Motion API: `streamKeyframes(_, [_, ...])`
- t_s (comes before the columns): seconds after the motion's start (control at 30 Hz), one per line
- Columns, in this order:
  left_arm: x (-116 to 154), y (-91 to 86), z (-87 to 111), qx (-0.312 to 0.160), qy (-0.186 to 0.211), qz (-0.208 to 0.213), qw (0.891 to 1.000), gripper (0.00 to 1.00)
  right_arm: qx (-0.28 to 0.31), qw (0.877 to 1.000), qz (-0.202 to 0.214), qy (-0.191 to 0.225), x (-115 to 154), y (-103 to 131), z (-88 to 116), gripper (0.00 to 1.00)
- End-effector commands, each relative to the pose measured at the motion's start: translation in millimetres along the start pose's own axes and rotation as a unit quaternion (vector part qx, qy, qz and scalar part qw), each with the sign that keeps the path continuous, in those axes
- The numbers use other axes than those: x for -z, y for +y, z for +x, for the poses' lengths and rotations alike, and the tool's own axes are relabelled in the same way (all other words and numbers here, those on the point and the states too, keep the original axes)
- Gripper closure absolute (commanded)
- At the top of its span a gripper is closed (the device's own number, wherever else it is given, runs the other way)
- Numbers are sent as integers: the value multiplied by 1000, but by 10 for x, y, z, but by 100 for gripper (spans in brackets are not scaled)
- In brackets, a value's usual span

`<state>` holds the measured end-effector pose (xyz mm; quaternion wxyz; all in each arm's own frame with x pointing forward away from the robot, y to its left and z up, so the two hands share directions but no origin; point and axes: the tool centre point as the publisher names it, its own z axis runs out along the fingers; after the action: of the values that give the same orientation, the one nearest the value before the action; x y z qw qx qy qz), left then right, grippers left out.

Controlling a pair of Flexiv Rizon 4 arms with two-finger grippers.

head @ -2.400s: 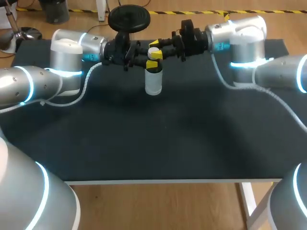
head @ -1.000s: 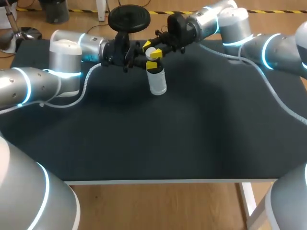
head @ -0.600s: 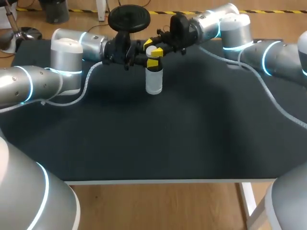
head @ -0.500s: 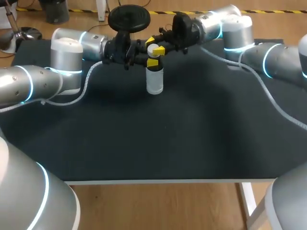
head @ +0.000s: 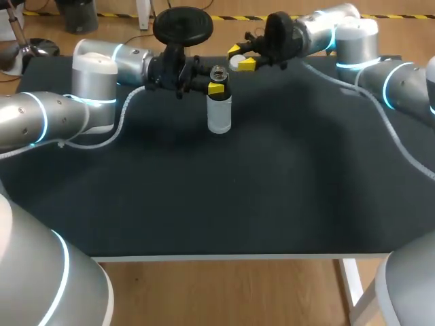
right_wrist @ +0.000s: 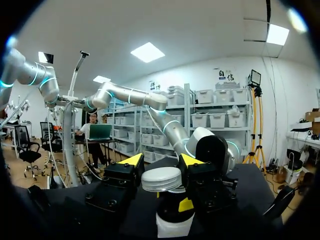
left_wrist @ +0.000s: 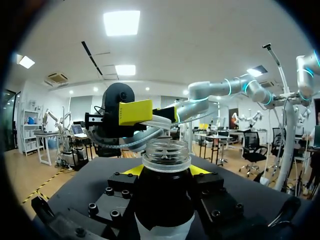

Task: Unscrew the bottle cap

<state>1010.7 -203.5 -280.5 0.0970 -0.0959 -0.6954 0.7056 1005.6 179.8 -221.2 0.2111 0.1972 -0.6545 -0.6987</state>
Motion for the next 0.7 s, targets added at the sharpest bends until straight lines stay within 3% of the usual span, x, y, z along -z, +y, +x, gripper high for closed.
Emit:
streamKeyframes(0.03, [2, 14, -32, 0, 4, 1, 1000, 100, -22, 999, 32, -35, 261, 69, 191, 100])
streamKeyframes(0.3, [2, 14, -32, 0, 4, 1, 1000, 100, -88, 988, 54, -119, 617, -240, 577, 100])
streamKeyframes(0.47, [2, 14, -32, 0, 4, 1, 1000, 100, -130, 976, 77, -156, 683, -515, 679, 100])
streamKeyframes(0.6, [2, 14, -32, 0, 4, 1, 1000, 100, -163, 962, 104, -194, 720, -715, 684, 100])
streamKeyframes(0.7, [2, 14, -32, 0, 4, 1, 1000, 100, -196, 940, 155, -233, 781, -865, 667, 100])
